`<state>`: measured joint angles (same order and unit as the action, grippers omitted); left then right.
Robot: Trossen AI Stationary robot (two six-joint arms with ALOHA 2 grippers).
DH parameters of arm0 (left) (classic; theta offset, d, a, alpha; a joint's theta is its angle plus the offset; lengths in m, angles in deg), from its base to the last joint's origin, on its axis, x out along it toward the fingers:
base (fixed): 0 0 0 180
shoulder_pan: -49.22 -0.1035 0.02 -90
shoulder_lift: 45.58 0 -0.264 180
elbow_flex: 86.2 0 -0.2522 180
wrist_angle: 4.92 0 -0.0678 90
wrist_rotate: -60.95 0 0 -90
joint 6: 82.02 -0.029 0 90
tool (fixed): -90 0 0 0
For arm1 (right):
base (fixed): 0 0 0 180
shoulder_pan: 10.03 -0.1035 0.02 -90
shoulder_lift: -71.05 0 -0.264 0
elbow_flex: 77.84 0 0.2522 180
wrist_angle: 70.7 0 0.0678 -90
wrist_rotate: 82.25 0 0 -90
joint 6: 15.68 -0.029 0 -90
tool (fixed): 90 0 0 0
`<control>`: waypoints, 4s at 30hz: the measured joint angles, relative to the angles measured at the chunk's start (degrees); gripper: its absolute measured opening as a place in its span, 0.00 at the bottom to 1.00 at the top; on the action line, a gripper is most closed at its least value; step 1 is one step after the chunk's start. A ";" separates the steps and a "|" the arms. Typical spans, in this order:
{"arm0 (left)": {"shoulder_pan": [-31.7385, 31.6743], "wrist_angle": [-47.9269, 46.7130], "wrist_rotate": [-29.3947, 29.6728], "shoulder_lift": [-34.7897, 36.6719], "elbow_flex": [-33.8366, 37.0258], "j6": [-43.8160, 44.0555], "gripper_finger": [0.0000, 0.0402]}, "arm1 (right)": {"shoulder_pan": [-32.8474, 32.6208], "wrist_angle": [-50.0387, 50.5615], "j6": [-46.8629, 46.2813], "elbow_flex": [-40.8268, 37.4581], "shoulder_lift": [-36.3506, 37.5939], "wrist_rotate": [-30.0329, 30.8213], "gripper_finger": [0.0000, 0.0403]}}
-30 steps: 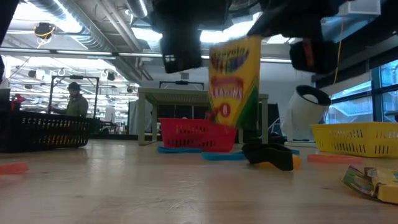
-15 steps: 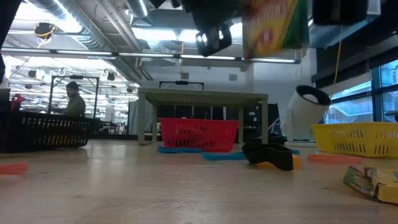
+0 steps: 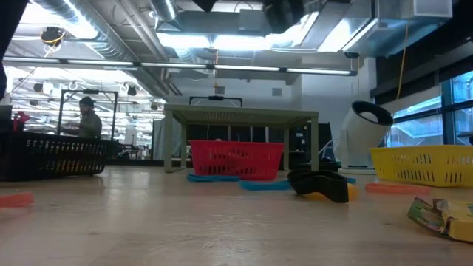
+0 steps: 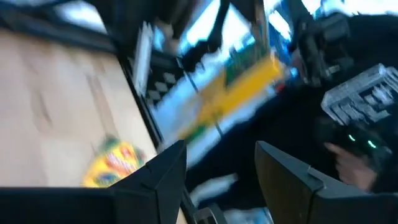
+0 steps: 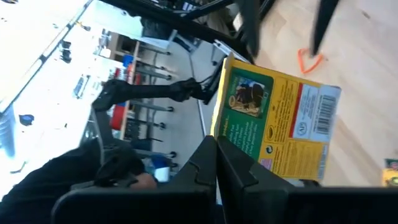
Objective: Pick & Place Office Desk Supplies
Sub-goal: Put the yellow crayon box into the black bin
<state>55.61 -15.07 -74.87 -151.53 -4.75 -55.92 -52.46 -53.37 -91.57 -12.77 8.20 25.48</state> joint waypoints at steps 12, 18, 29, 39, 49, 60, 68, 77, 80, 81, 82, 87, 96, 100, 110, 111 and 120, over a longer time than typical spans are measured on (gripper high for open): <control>-2.65 12.18 6.19 0.04 0.00 -12.00 0.47 | -0.90 -0.96 5.45 4.20 0.37 7.80 0.00; -2.16 13.31 1.10 0.04 0.00 -11.73 0.47 | -0.90 0.38 7.56 6.85 0.47 8.22 0.00; -3.88 13.35 -4.56 0.03 0.00 -4.34 0.47 | -1.75 -1.05 5.56 7.21 0.50 5.01 0.00; -3.64 19.02 -5.35 0.00 0.00 -2.19 0.47 | -1.56 -0.89 6.03 7.21 0.50 7.18 0.00; -1.89 20.00 -4.54 -0.03 0.01 -1.17 0.47 | 0.20 -0.85 7.34 7.21 0.50 6.89 0.00; -0.36 25.35 -1.49 -0.02 0.04 0.78 0.46 | 5.28 -0.99 9.09 7.21 -0.15 4.85 0.00; -0.39 25.29 -2.82 -0.02 0.04 0.77 0.26 | 7.70 -4.93 12.10 7.21 -0.07 2.54 0.00; -0.36 25.38 -3.71 -0.02 0.04 0.74 0.04 | 7.96 -4.67 13.10 7.21 -0.09 2.33 0.00; -0.08 24.99 -3.46 -0.02 0.02 4.04 0.04 | 7.96 -4.82 13.64 7.21 -0.09 2.72 0.03; -0.08 24.62 -3.13 -0.02 0.02 5.79 0.04 | 7.93 -4.88 13.84 7.21 -0.09 3.46 0.06; -0.08 24.56 -2.73 -0.02 0.02 7.77 0.04 | 7.93 -4.93 14.47 7.21 -0.09 4.11 0.08; 0.65 22.82 4.79 1.91 0.09 17.80 0.04 | 8.01 -5.73 18.49 7.28 0.33 8.56 0.26; 2.30 -14.16 22.90 14.20 -0.11 10.86 0.04 | 10.24 -2.41 19.71 7.25 4.12 14.88 0.49; 4.32 -37.58 37.27 21.41 -0.07 11.57 0.04 | 10.62 -1.00 20.22 7.21 4.48 14.19 0.50; 11.83 -60.86 60.88 32.45 10.04 31.78 0.04 | 11.37 -0.82 21.44 7.21 4.82 13.40 0.50; 12.31 -58.89 60.91 33.66 13.36 33.91 0.04 | 11.43 -0.98 21.47 7.21 4.91 13.38 0.51; 16.38 -45.29 61.86 47.81 41.38 55.22 0.04 | 11.39 -1.00 21.04 7.21 5.36 11.31 0.51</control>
<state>71.99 -60.36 -13.01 -103.73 36.63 -0.70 -41.07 -54.37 -70.53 -5.56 13.57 36.80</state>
